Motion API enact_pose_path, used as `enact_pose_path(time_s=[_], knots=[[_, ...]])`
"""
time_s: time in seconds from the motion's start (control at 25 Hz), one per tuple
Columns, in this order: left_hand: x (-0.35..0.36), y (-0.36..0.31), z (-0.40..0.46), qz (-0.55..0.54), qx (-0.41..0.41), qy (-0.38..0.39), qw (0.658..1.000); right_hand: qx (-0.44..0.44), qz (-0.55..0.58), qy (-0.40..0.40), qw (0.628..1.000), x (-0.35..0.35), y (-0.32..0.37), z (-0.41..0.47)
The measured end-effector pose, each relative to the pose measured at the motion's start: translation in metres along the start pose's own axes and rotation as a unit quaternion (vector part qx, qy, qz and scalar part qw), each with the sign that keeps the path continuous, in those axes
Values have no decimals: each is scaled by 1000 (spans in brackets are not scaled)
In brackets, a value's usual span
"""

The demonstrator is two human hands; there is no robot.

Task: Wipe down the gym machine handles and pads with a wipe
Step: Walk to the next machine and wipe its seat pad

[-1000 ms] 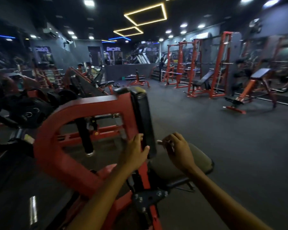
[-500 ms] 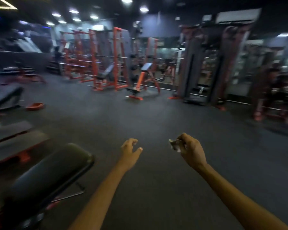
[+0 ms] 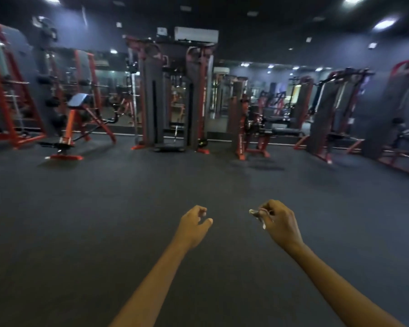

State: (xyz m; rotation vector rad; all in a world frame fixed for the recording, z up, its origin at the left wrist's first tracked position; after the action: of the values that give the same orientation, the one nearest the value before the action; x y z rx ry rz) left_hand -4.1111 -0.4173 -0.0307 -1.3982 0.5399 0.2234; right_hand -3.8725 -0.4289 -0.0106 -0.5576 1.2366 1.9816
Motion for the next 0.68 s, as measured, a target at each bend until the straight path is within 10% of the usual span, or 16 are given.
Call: enact_pose_path(time_s=[0.68], knots=[[68,-31,544,21,83,112,990,176,155,-71,969,51,-264,418]])
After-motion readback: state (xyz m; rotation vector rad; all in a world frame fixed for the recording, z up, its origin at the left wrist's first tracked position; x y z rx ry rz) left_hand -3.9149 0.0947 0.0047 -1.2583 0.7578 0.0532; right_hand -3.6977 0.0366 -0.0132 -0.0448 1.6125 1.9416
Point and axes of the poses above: each hand's wrist, its own z-axis towards the middle knuckle, its own x-axis out of the palm, y = z × x, the point moved 3 cm from there along z, towards the middle knuckle, and after that the axes turned 10 degrees about y, right-handed, at the moved point
